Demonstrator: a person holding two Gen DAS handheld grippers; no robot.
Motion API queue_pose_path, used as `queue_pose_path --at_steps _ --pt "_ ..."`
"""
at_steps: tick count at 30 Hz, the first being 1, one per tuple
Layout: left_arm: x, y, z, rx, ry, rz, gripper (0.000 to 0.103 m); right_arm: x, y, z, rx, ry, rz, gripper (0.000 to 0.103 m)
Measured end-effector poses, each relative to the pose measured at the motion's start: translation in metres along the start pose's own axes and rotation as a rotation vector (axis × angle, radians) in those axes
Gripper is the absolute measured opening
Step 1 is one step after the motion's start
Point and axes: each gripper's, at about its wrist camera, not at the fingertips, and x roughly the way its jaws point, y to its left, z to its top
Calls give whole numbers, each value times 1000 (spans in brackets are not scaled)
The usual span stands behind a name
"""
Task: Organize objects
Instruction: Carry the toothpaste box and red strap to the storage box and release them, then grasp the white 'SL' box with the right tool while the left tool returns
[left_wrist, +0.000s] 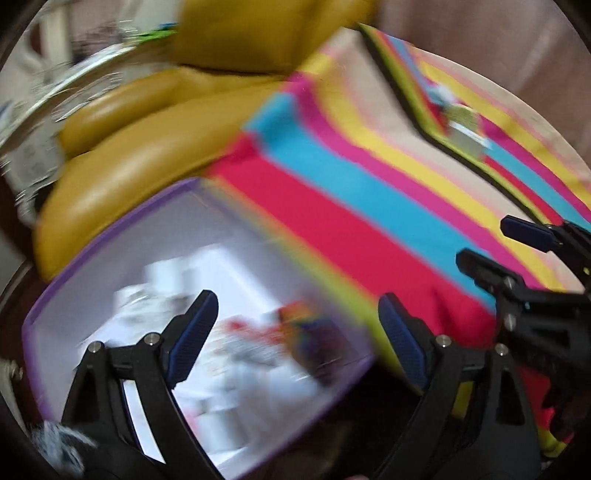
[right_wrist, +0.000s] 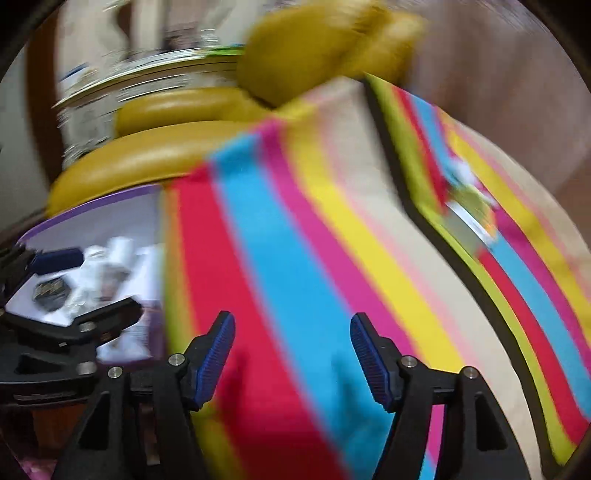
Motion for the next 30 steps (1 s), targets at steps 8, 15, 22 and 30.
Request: queue_pose_path --at_steps 8,15,22,30 --pt "96 -137 96 196 -41 -44 91 45 -165 -14 275 97 -131 66" --pt "160 -186 137 266 4 -56 93 93 -219 8 272 126 -88 73" --pt "166 -175 140 201 32 -148 102 145 -238 57 199 113 -2 88" --pt "165 -176 138 214 38 -130 103 186 -231 104 114 76 52 83"
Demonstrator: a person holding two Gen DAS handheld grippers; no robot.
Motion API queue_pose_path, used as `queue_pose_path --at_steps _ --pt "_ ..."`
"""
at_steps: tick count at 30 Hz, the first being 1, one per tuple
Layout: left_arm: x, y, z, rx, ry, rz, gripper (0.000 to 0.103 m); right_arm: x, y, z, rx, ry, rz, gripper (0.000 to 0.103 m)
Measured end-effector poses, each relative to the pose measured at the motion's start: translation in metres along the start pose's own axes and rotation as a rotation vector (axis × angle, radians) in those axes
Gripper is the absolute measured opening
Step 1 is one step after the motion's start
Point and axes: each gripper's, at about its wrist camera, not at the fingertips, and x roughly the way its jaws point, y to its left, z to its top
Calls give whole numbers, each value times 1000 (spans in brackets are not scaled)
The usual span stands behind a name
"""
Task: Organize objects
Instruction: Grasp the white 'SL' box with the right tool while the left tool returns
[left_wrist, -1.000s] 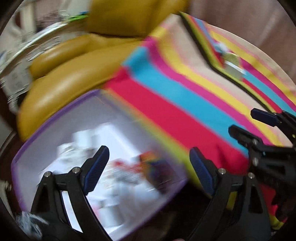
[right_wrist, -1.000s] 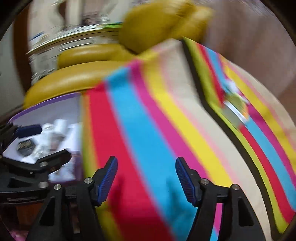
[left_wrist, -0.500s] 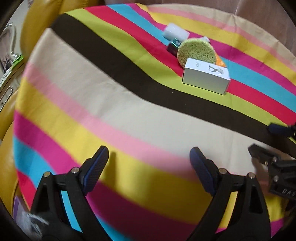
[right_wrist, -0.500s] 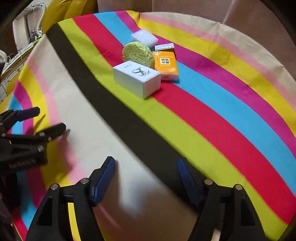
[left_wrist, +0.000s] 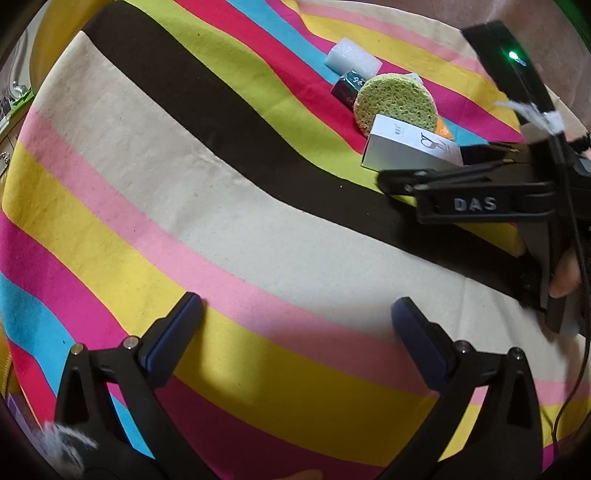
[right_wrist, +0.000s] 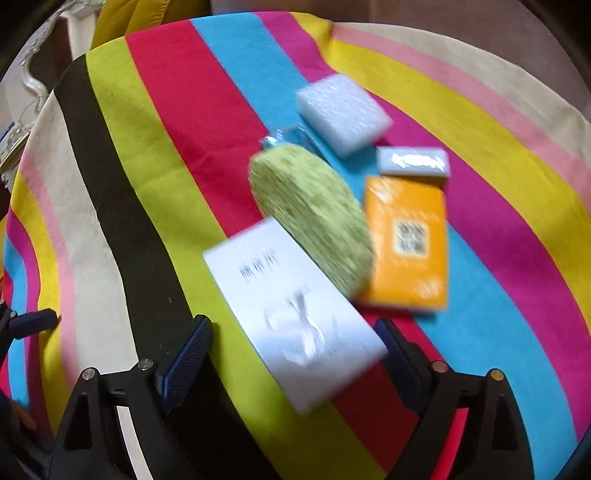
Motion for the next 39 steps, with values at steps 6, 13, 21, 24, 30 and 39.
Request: queue_pose_path --at_steps 6,13,21,24,30,39 --pt "-4 -1 -2 -1 -1 3 103 -38 15 -44 35 -5 -16 43" --pt "-9 -3 -4 -2 -1 9 103 -63 22 -85 61 -23 -23 48" --pt "-6 -5 -2 -1 0 8 103 -59 14 -82 91 -13 -87 43" --pt "-9 -4 -5 -2 0 10 103 -84 10 -119 153 -17 -125 43" --pt "-11 1 -7 -1 2 16 103 -141 -48 -198 364 -41 -316 43" --pt "-13 2 -1 -27 42 42 103 -175 -88 -235 500 -51 -408 43"
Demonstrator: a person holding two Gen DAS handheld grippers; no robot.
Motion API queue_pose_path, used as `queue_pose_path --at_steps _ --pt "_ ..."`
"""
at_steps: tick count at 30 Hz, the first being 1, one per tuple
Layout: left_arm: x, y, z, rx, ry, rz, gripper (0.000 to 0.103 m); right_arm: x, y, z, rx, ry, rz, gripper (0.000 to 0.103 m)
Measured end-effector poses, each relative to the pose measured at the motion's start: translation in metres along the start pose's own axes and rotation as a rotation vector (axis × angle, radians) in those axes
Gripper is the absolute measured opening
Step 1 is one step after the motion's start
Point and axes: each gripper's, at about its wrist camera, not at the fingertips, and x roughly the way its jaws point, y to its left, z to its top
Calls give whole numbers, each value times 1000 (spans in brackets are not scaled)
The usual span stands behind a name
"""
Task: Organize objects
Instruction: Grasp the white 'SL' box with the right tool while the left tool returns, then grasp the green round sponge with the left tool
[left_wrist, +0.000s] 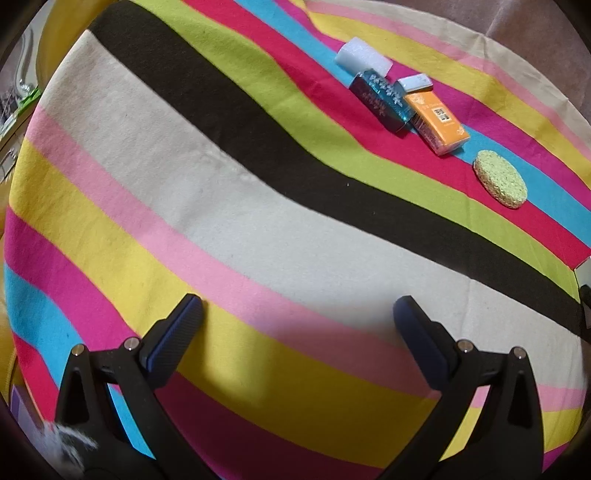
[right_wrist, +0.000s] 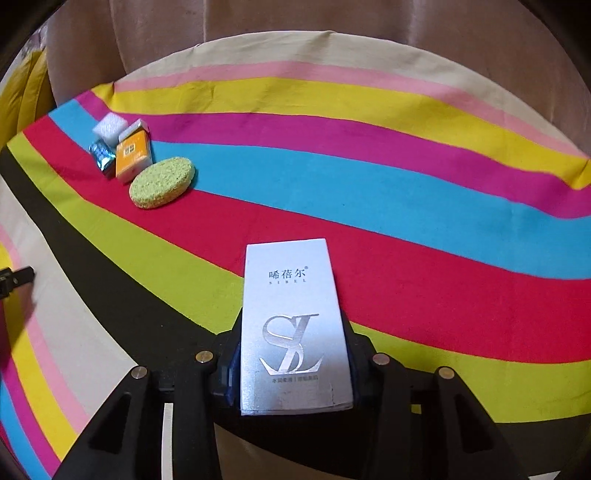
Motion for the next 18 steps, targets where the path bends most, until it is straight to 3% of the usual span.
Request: queue_pose_path --at_steps 4,11,15,18 --pt "8 -47 10 40 38 -36 103 -13 -25 -2 19 2 24 44" --pt "43 -162 55 165 25 -101 103 4 -11 7 14 3 15 44" --pt "64 -200 82 178 13 -107 103 11 -6 11 13 5 11 44" --pt "71 -208 92 155 6 -91 103 10 -8 10 18 5 17 44"
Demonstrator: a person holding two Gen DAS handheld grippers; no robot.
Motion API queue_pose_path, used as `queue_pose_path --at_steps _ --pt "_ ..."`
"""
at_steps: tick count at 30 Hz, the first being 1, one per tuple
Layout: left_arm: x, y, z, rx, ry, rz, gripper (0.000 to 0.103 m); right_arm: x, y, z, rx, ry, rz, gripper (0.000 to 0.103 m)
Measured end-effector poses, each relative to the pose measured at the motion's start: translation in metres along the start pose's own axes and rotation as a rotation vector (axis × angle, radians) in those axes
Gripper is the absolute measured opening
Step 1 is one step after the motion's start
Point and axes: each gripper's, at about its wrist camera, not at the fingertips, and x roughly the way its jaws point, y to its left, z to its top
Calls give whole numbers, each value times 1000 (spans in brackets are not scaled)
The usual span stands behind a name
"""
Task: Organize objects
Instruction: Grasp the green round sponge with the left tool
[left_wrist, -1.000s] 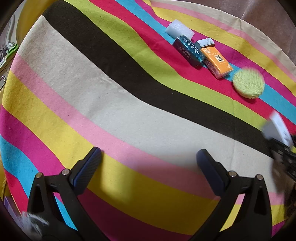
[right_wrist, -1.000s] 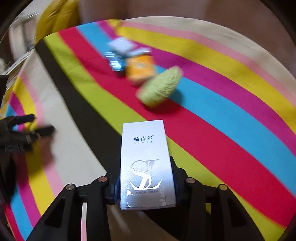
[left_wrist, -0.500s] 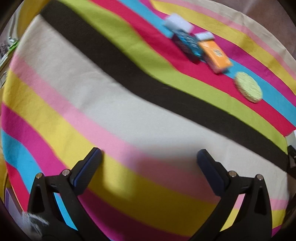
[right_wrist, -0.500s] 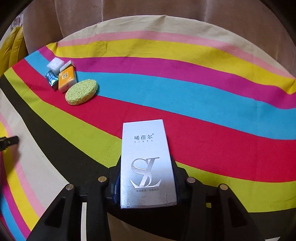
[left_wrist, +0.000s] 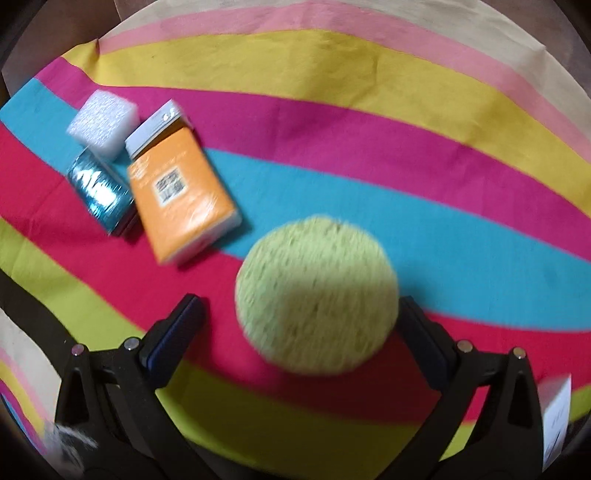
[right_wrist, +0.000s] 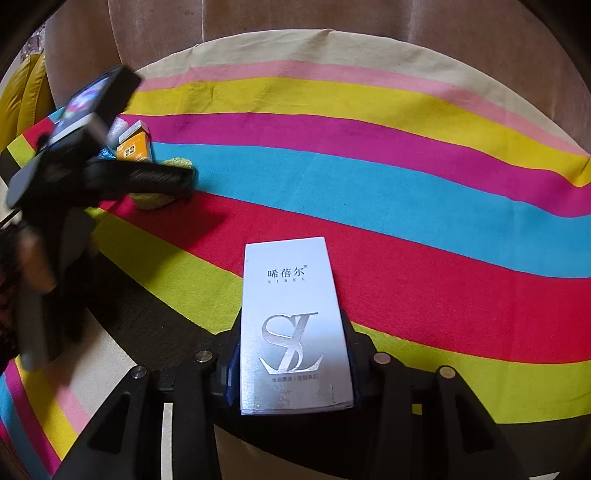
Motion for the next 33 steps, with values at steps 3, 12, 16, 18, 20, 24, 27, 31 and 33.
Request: queue_pose_path --at_steps 3,12,16,18,20,24,27,31,33 --pt "-12 -1 -9 21 -42 -8 83 -1 -1 0 7 2 6 44" --pt "-91 54 -113 98 -49 -64 83 -4 -1 0 10 2 8 44" --pt "-120 86 -156 73 -63 -55 83 -5 1 0 7 2 3 44" --pt "-120 91 -158 68 -68 -56 83 -4 1 1 5 2 3 44" --pt "-123 90 -164 61 -72 -53 83 -5 1 1 4 2 1 44" --pt "-128 94 -170 65 -75 -50 83 -4 2 1 6 2 2 44" --pt "-124 94 -168 66 -76 -49 83 -4 2 1 6 2 1 44" --pt "-111 84 -159 64 -77 -48 83 -4 2 1 6 2 -1 44" --pt "-105 81 -156 61 -78 -46 83 -4 2 1 5 2 -2 44"
